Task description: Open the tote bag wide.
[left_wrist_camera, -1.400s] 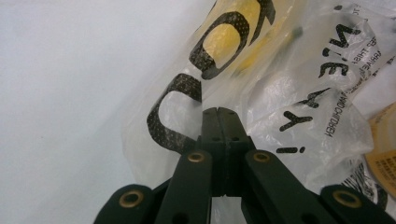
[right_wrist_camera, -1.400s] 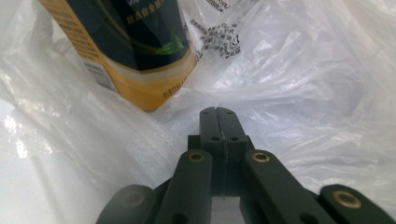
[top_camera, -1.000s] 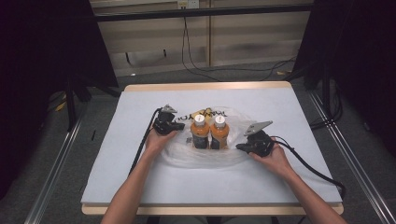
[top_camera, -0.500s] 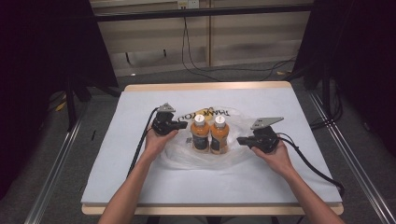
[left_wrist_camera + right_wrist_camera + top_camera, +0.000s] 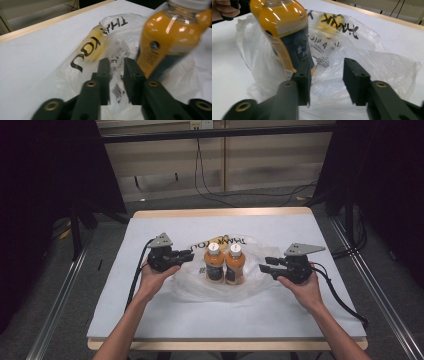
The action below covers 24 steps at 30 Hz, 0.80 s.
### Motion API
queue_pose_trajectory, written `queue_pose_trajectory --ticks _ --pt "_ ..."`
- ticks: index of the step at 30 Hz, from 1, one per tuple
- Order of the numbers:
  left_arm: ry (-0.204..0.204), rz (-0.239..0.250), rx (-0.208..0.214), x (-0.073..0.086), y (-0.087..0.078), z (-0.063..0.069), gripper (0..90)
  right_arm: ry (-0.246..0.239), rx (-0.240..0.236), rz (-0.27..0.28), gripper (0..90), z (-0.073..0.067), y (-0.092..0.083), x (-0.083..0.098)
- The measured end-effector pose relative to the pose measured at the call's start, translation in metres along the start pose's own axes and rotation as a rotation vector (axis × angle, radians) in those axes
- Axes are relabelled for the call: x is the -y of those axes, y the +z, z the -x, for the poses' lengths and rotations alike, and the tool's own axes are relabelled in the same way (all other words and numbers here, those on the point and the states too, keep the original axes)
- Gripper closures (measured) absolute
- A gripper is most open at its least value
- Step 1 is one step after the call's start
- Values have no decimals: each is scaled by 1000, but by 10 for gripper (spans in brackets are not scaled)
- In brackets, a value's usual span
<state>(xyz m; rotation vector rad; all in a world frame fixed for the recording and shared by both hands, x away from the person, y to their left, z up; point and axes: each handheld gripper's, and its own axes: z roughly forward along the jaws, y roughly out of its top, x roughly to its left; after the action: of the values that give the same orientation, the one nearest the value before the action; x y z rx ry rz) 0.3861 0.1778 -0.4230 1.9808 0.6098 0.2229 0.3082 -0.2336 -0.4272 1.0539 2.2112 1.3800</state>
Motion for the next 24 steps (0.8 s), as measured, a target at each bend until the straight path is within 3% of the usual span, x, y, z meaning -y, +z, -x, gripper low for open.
queue_pose_trajectory --ticks 7,15,21,24 --pt "30 10 -24 3 -28 18 317 -1 28 20 316 -9 -18 7" --pt "16 21 -60 21 -57 32 137 45 53 35 151 -14 -45 18" --pt "-3 19 -89 38 -80 38 66 58 113 26 113 -14 -66 33" --pt "-34 21 -103 50 -92 41 55 69 160 8 108 -10 -74 45"
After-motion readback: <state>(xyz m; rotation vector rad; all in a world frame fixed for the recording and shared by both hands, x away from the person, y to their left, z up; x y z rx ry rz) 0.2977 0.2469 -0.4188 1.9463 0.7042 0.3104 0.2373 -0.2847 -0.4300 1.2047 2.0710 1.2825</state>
